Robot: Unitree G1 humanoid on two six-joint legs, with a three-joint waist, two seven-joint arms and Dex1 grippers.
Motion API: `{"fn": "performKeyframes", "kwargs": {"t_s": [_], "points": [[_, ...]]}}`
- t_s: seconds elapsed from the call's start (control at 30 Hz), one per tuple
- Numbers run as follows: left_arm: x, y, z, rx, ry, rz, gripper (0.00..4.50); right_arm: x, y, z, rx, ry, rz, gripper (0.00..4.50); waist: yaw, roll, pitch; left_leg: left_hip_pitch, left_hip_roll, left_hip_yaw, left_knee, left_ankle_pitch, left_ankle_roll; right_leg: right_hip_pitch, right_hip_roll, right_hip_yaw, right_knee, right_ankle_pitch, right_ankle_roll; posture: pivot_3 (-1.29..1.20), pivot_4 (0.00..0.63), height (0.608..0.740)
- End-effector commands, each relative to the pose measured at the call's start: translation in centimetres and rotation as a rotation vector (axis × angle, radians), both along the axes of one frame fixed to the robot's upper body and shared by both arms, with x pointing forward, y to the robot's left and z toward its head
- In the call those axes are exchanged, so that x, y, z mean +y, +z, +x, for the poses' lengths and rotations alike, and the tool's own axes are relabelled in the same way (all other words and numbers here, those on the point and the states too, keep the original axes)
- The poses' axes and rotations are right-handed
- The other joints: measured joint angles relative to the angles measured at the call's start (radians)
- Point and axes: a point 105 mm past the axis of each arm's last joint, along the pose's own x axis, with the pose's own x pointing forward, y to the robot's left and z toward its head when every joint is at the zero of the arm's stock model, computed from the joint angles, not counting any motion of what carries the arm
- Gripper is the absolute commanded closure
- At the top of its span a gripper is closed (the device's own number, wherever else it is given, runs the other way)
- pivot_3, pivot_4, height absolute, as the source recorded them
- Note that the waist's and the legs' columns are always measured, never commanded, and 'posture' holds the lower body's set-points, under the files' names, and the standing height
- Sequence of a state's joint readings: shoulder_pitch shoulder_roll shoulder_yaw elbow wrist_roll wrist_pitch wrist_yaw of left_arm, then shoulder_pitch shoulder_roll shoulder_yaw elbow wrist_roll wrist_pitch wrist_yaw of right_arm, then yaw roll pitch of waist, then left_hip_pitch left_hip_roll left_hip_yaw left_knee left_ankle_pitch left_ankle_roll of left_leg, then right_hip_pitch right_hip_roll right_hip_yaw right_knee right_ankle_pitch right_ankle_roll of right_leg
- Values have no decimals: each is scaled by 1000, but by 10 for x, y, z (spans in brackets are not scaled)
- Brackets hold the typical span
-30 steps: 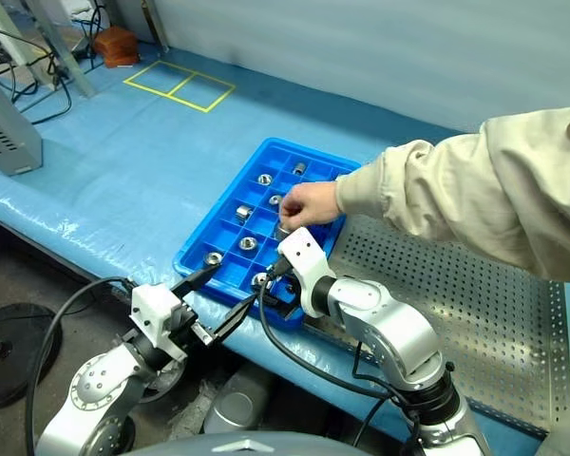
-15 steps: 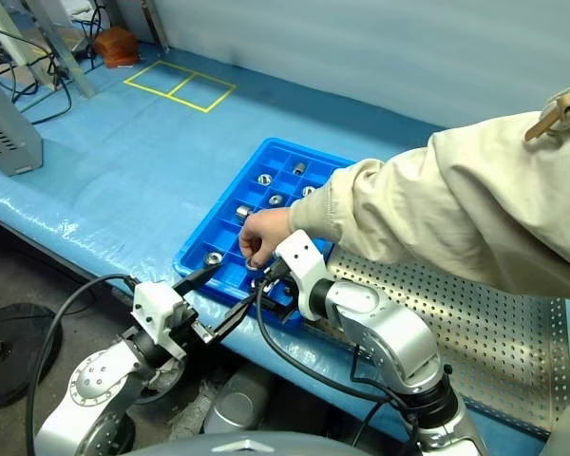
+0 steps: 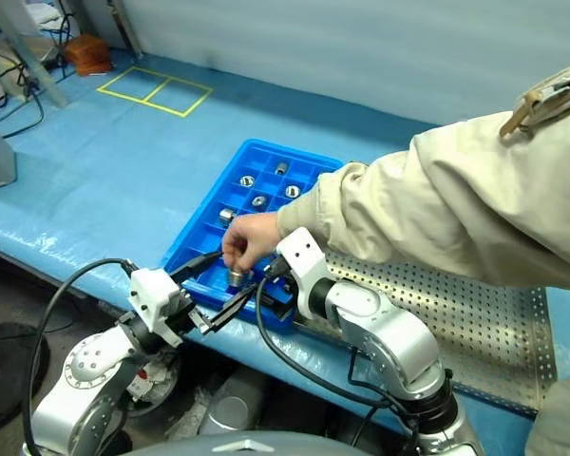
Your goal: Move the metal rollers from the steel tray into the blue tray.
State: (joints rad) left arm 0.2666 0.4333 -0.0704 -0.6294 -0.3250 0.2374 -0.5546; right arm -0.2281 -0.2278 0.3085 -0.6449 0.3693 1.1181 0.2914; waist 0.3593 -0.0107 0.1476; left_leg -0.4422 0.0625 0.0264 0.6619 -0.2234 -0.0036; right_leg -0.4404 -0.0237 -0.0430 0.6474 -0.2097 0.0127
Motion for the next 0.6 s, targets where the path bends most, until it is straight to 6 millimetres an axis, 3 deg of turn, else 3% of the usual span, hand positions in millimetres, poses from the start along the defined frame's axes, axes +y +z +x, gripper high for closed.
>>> {"fn": "performKeyframes", "kwargs": {"t_s": [0.03,0.6], "points": [[-3,2,-1,-2,-16,-6,0,3,13,-2,-48,13,33,46,-14,1,0,0,0,0,0,0,0,0,0,0,0,0,0,366,150,740],[-1,-3,-6,19,-8,-17,0,3,9,-3,-37,18,17,46,-80,1,0,8,0,-1,-1,0,0,8,0,1,-1,-1,-1,352,150,740]]}}
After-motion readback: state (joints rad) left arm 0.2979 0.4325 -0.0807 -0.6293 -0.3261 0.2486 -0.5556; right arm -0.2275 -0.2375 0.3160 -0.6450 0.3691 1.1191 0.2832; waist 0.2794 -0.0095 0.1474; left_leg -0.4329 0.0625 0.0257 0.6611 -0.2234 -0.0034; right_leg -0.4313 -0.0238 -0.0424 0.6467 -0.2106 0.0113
